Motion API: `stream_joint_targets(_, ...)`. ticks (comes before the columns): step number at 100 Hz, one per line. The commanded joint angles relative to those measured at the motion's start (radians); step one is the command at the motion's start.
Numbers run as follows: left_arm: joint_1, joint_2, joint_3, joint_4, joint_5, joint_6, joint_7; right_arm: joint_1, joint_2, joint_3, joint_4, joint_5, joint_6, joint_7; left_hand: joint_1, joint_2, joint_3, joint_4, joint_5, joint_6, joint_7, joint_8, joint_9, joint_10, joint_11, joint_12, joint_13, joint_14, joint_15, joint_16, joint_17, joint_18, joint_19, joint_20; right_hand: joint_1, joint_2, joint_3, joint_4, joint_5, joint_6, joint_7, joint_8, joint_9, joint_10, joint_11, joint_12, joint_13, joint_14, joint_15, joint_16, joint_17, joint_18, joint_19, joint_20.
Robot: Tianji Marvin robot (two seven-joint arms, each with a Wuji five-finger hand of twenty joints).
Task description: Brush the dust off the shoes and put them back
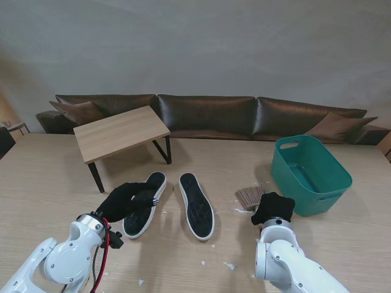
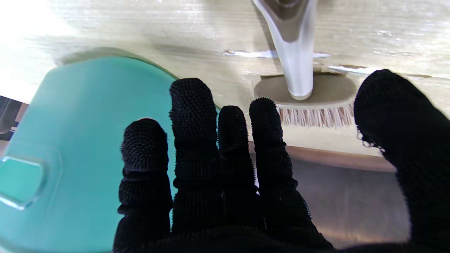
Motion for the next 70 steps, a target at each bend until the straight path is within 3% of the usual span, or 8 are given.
stream_joint_targets(1, 0.003, 0.000, 0.000, -0.005, 0.001, 0.003, -0.022, 0.006, 0.001, -0.006, 0.017, -0.002, 0.002, 0.013, 0.034, 0.052, -0.032, 0.030, 0.010, -0.004, 0.004, 0.005, 0.024, -0.007, 0.004, 0.002, -0.028, -0.013, -0.007, 0.008, -0.005, -0.033, -0.033, 0.006, -0.001, 0.008, 0.019, -0.014, -0.016, 0.017, -0.015, -0.019, 0.012, 0.003, 0.012, 0.011, 0.029, -0.007, 0.013, 0.007, -0.019, -0.006, 0.049, 0.007)
stream_joint_targets(52, 0.002, 0.003, -0.001, -0.003, 0.000, 0.001, -0.032, 0.085, -0.005, -0.082, 0.127, 0.104, 0.032, 0.004, 0.035, 0.059, -0.043, 0.031, 0.016, -0.001, 0.006, 0.007, 0.032, -0.007, 0.005, 0.003, -0.023, -0.010, -0.004, 0.009, -0.003, -0.033, -0.033, 0.003, 0.006, 0.041, 0.021, -0.007, -0.010, -0.001, -0.014, -0.048, 0.028, 0.006, 0.009, 0.002, 0.049, -0.011, 0.016, 0.004, -0.003, -0.005, 0.056, 0.001)
stream_joint_targets(70, 0.001, 0.003, 0.000, -0.002, -0.003, 0.001, -0.034, 0.116, -0.019, -0.115, 0.182, 0.168, 0.049, -0.033, 0.035, 0.064, -0.048, 0.031, 0.021, 0.000, 0.008, 0.008, 0.034, -0.008, 0.006, 0.004, -0.021, -0.010, -0.002, 0.009, -0.001, -0.031, -0.032, 0.003, 0.070, 0.015, 0.081, -0.004, 0.055, -0.044, 0.012, -0.053, 0.087, -0.004, 0.019, 0.000, 0.085, -0.022, 0.027, 0.005, 0.023, -0.003, 0.062, -0.005)
